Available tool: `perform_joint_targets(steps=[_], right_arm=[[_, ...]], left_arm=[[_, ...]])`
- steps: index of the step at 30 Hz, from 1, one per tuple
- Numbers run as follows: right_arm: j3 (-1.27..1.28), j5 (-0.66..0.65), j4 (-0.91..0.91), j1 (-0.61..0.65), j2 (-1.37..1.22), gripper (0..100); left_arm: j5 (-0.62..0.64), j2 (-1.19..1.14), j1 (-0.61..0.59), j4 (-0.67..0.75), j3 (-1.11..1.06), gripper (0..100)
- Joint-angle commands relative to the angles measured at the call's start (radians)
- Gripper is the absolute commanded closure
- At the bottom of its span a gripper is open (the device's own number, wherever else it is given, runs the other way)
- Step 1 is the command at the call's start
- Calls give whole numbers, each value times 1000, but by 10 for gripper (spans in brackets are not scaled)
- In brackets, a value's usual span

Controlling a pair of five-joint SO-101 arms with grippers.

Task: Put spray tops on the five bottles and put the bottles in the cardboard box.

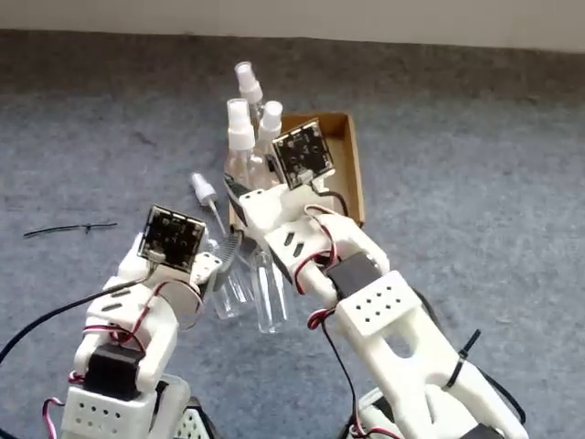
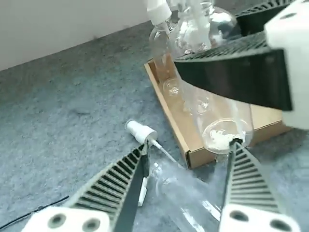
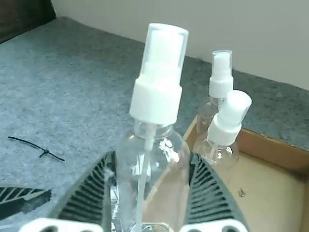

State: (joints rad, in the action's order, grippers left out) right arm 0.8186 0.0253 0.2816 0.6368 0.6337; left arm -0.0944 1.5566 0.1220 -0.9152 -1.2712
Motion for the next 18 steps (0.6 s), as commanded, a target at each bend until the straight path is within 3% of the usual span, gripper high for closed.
perform_joint_targets(steps=[1, 12, 18], right_arm=[[-70, 9, -27, 8, 7, 994], [-71, 9, -19, 8, 7, 994], [-142, 9, 114, 8, 7, 994]], left_arm=[[5, 7, 56, 106, -44, 754], [3, 5, 53, 178, -70, 755], [3, 5, 30, 181, -71, 755]])
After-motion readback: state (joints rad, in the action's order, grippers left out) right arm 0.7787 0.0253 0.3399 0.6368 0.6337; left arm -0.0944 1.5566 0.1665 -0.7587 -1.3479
